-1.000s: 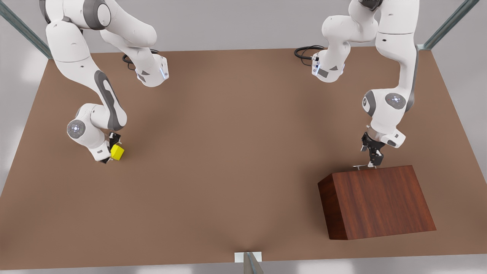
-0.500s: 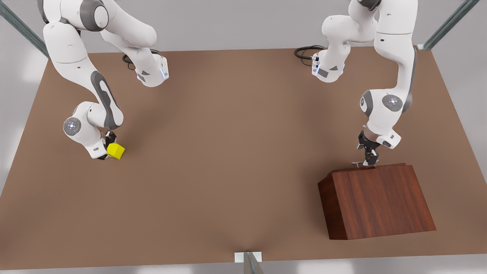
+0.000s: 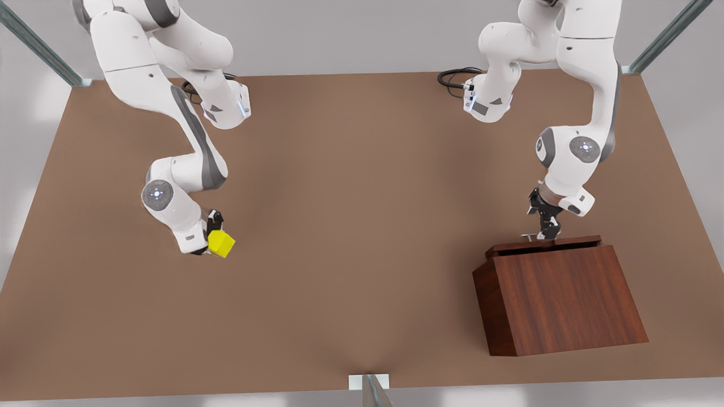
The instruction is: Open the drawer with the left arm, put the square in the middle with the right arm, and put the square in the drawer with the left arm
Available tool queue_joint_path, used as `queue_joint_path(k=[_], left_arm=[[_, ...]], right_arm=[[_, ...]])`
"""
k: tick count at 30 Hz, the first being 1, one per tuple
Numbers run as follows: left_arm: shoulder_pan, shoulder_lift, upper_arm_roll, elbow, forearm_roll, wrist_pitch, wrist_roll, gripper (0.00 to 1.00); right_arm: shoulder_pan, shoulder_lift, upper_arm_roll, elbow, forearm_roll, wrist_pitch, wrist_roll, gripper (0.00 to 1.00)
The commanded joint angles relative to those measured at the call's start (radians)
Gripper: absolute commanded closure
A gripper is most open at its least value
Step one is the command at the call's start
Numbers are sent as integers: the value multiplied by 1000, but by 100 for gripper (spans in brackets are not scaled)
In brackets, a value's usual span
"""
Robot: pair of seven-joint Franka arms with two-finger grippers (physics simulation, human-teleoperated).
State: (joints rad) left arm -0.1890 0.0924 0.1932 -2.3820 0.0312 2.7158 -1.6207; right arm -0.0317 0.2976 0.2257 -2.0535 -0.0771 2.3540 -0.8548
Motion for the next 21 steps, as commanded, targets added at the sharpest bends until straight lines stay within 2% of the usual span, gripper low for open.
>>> queue_joint_path(k=[1, 5, 8, 10, 11, 15, 16, 17, 18, 21], left_arm=[[-1, -2, 0, 0, 1, -1, -4, 0], [-27, -26, 0, -2, 1, -45, -34, 0], [-38, -37, 0, -13, 1, -70, -47, 0], [-38, -37, 0, -14, 1, -70, -48, 0], [-38, -37, 0, -14, 1, -70, -48, 0], [-38, -37, 0, -14, 1, -68, -48, 0], [-38, -37, 2, -14, 3, -68, -48, 0], [-38, -36, 2, -16, 4, -68, -48, 0], [-37, -34, 8, -16, 7, -68, -47, 0], [-38, -34, 26, -20, 27, -68, -47, 0]], right_arm=[[24, 14, 0, 32, -4, -21, 34, 46], [311, 308, 32, 441, -81, -151, 502, 46], [443, 531, 27, 762, -96, -209, 681, 46], [518, 643, 7, 912, -98, -199, 810, 46], [585, 699, -40, 1004, -96, -199, 867, 46], [671, 848, -45, 1188, -95, -182, 987, 44], [679, 851, -51, 1190, -95, -180, 991, 35], [679, 850, -48, 1190, -95, -174, 991, 12], [679, 848, -48, 1182, -96, -157, 991, 0], [681, 816, -69, 1113, -98, -163, 979, 0]])
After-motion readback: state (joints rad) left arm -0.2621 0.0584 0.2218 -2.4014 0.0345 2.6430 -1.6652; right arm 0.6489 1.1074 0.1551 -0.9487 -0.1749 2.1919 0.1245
